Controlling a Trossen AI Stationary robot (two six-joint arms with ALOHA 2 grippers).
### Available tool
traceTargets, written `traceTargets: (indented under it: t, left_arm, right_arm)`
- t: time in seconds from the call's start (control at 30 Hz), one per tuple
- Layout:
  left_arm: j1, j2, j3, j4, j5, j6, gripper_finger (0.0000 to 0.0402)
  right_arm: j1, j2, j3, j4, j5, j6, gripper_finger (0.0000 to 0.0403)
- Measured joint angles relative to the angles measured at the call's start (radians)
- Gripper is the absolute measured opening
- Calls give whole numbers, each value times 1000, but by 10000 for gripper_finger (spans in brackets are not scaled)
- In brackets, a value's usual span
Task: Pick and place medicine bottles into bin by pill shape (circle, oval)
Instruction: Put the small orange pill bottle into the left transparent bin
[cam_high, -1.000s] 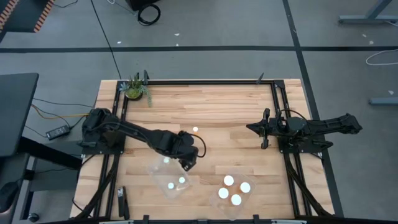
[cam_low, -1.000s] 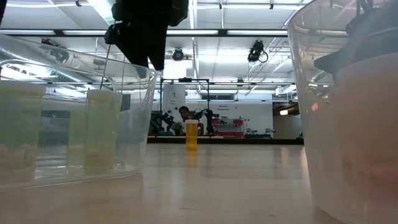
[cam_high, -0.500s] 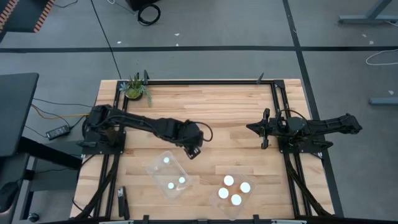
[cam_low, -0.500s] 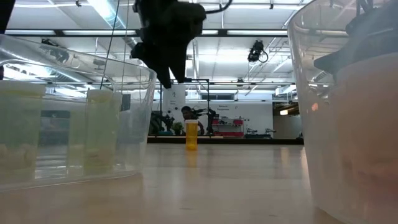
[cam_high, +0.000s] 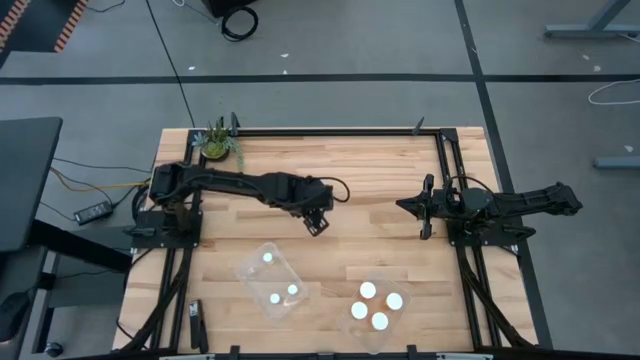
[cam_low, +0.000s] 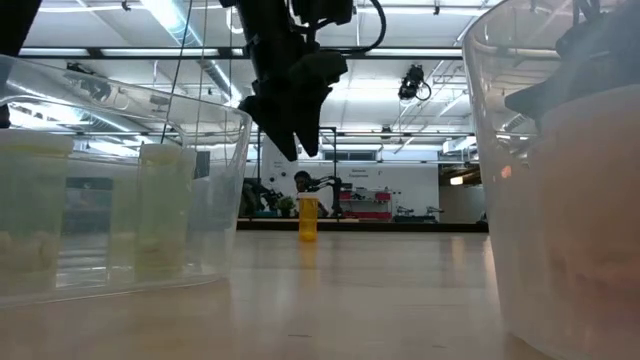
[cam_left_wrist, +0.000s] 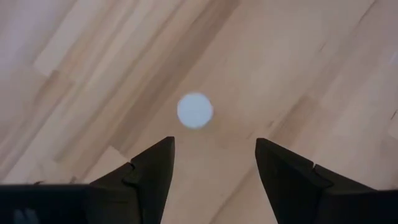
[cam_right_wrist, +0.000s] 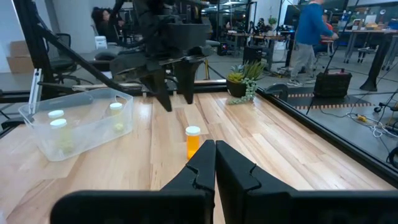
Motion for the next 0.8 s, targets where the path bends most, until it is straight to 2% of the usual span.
traceTargets:
  t: [0.5,0.8]
  left_arm:
    - [78,62,0,108,7,119,234]
    - [82,66,0,126,8,127,241]
  right_arm:
    - [0,11,0,-1,0,0,19]
    - [0,24,0,-1,-1,0,19]
